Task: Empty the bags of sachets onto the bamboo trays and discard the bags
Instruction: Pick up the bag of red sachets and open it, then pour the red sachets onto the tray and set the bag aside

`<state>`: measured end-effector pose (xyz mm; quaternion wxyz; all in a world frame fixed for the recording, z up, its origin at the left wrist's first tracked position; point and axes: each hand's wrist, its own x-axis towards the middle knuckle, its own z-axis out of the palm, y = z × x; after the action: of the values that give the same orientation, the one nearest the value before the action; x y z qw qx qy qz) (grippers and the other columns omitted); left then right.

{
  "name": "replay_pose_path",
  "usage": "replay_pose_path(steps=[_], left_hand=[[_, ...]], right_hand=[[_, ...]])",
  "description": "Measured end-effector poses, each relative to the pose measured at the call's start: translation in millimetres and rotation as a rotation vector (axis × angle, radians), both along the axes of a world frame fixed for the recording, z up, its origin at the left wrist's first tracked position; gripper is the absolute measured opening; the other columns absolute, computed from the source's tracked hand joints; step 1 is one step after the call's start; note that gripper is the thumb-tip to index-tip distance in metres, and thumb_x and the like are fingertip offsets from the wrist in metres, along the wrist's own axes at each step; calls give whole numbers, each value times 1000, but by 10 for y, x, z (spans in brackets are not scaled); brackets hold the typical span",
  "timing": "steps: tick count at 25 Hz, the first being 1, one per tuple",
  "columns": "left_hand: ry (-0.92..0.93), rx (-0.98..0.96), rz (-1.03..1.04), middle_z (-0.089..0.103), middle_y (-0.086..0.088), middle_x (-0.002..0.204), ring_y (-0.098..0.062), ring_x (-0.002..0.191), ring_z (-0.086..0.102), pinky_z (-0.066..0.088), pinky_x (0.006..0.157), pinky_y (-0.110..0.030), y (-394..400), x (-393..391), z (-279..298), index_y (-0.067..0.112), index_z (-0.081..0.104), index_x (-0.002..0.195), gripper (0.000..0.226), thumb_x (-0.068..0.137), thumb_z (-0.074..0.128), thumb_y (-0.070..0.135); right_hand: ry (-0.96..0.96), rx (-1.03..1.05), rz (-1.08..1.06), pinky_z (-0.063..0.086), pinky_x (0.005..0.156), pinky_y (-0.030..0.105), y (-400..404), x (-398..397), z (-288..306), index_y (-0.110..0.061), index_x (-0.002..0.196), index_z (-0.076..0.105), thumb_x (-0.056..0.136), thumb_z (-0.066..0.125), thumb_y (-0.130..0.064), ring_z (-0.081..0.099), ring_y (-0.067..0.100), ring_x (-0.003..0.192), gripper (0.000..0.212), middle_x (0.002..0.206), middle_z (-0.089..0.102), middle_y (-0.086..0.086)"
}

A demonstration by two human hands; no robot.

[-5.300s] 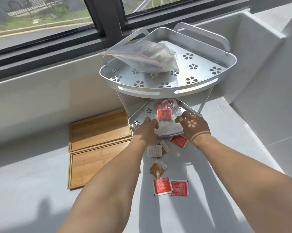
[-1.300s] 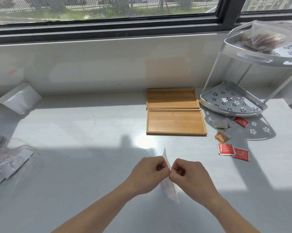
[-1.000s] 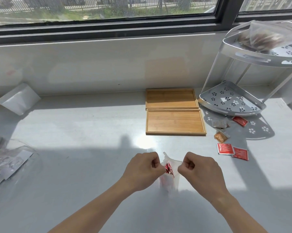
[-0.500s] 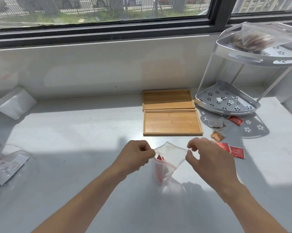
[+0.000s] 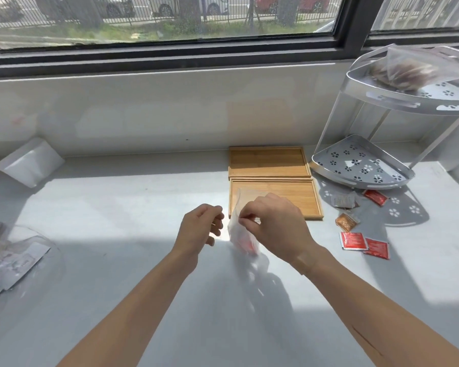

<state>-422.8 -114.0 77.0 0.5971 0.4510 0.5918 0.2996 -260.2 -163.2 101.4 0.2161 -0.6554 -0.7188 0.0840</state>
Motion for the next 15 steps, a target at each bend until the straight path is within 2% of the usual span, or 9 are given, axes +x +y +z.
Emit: replay_pose_path(steps=[2,4,6,9,12,15], left_hand=[[40,-152,37,63,-4,78,-19,66,55,41,52,-27,-11,-52,-274,10,66,86,14,87,58,21],[76,-327,-27,69,-5,90,-20,72,60,46,55,-27,-75,-57,-554,11,68,100,21,87,59,25],[23,-439,-104,72,-4,98,-19,77,63,49,59,-28,-120,5,-737,12,69,109,29,88,61,30],[-126,-433,-186,74,0,104,-17,83,63,48,64,-27,-115,143,-848,12,72,109,31,90,62,34],[-298,-435,-129,72,1,95,-13,78,62,44,61,-25,-31,200,-894,14,73,102,21,93,62,30],[-275,-396,-62,69,3,87,-12,73,60,43,60,-25,105,172,-912,12,70,101,18,93,64,27]], right_hand=[[-13,12,1,52,68,37,98,15,39,-24,84,76,86,65,-27,62,22,80,12,78,74,-5],[12,39,-11,53,67,36,158,72,107,-24,82,76,85,66,-27,64,18,78,11,77,74,-8],[67,57,-34,53,68,35,186,151,188,-24,80,76,85,68,-27,63,15,77,10,77,73,-10],[119,81,-36,53,71,36,208,241,289,-23,80,75,84,69,-27,63,14,76,8,77,73,-10],[170,91,-19,55,71,39,250,351,331,-21,81,75,85,69,-26,64,15,75,9,77,73,-8],[190,111,-59,54,72,41,350,528,314,-21,79,73,84,70,-24,63,18,75,7,76,71,-6]])
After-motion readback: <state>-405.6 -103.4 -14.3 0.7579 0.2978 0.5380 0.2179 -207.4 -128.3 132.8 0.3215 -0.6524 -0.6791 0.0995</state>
